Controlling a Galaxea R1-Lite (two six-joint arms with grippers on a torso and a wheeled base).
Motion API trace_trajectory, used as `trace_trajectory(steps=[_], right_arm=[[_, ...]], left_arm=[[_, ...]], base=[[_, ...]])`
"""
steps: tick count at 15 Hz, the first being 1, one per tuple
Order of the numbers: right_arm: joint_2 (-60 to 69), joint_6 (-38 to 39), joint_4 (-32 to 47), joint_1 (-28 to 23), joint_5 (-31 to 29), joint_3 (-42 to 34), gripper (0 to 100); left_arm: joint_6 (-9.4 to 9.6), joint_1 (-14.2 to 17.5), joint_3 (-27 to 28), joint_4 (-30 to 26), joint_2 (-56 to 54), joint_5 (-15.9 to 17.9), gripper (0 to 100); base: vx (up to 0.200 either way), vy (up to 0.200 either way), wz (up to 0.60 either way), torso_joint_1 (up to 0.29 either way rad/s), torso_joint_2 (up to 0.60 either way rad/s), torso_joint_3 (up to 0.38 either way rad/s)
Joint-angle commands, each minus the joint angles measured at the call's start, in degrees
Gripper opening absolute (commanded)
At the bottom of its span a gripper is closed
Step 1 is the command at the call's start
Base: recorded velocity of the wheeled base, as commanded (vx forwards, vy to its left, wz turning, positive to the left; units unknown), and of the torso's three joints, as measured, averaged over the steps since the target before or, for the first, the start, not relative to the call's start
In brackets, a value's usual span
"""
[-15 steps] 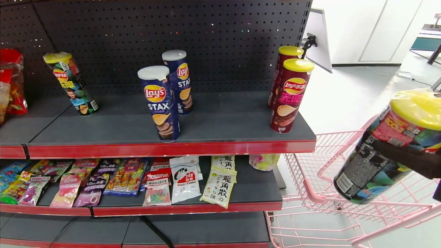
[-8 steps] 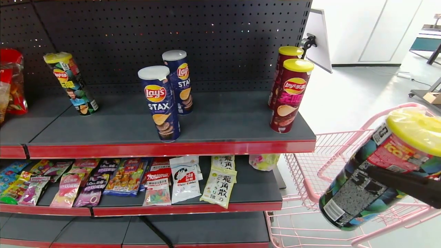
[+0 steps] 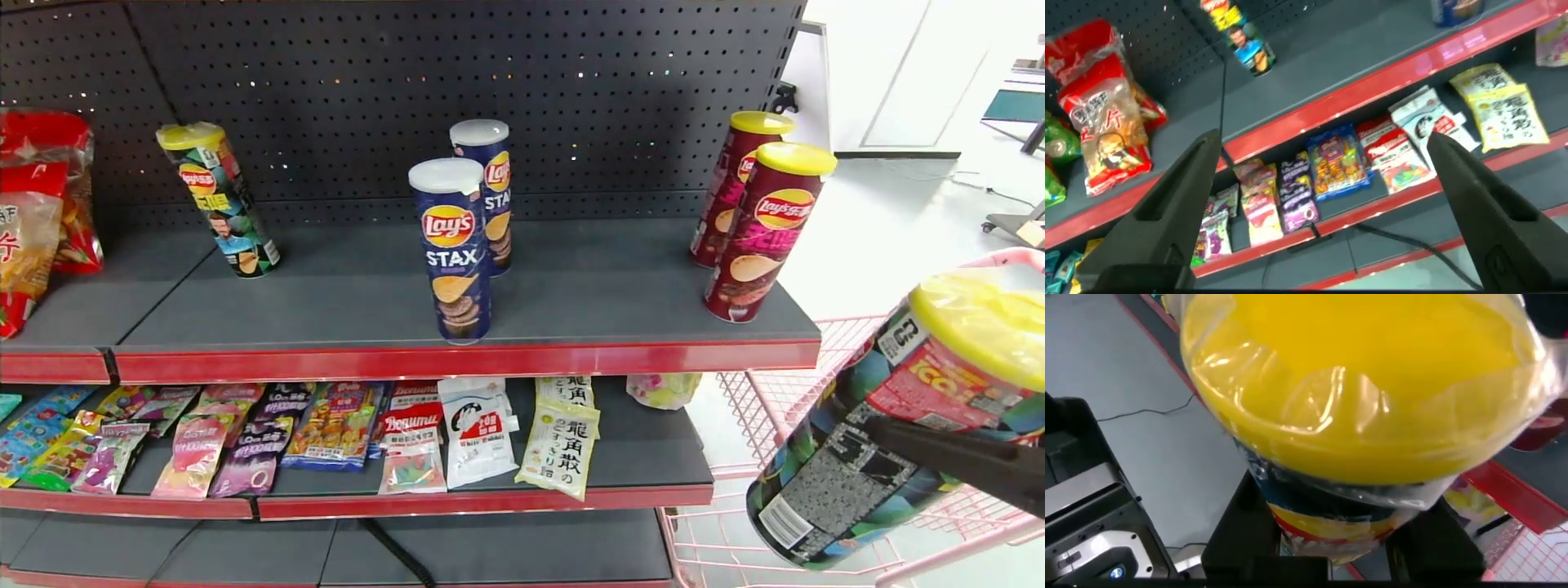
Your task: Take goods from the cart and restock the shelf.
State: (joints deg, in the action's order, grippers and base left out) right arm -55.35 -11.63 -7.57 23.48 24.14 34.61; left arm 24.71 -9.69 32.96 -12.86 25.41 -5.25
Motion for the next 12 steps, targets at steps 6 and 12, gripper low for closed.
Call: trace_trajectory(steps=[6, 12], right_arm=[[0.15, -0.24, 0.01, 2.89, -0.32, -0.86, 0], [0.41, -0.24, -0.08, 2.98, -0.32, -0.86, 0]], left_arm=[[0.07, 0.11, -0.36, -0.06, -0.53, -0.28, 100], [0.07, 0.02, -0.36, -0.06, -0.62, -0.55, 100]], base=[[0.000, 0.200, 0.00, 0.004, 0.00, 0.004], [0.000, 0.200, 0.00, 0.002, 0.00, 0.002]])
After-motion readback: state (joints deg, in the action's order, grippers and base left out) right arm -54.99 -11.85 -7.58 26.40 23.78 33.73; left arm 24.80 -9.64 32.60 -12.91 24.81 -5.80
